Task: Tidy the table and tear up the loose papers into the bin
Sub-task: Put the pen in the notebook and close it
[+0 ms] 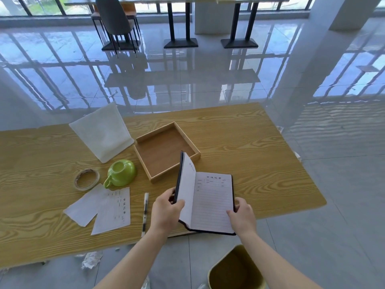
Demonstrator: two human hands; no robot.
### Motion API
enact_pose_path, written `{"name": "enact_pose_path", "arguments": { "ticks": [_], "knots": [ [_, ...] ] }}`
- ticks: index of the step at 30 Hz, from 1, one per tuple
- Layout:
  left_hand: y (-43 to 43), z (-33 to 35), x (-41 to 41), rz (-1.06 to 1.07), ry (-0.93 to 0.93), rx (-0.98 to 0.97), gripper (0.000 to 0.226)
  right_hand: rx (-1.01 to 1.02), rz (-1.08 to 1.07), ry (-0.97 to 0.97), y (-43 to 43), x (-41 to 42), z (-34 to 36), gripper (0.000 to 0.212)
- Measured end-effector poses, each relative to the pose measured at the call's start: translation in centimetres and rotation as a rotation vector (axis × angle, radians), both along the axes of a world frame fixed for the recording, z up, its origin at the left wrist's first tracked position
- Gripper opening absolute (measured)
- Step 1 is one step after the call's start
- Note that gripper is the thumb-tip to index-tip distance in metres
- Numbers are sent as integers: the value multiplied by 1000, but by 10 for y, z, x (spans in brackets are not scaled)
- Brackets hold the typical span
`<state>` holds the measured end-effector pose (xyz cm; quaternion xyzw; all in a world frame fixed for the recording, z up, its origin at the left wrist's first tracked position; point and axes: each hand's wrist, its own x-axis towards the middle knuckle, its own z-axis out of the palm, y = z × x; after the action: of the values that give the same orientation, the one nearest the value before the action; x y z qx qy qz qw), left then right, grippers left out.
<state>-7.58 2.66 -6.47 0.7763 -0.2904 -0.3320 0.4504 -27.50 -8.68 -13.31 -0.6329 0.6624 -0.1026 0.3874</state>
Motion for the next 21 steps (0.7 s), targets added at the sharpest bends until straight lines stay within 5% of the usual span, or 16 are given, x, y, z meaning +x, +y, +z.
{"name": "enact_pose_path", "arguments": {
  "ticks": [6, 13, 18, 21],
  "knots": [
    [-1, 8, -29, -177, -163, -41, 52, 87, -166, -156, -3, 0, 7, 25],
    [-8, 0, -73, -375, -562, -29, 58, 222, -301, -457, 0, -5, 20, 54],
    [-23, -9, -94, -560, -748, 129, 50, 260, -262, -511, -2, -6, 31, 63],
    [-25, -18, -102, -662, -860, 218, 39, 165, -100, -423, -3, -8, 30, 41]
  ]
}}
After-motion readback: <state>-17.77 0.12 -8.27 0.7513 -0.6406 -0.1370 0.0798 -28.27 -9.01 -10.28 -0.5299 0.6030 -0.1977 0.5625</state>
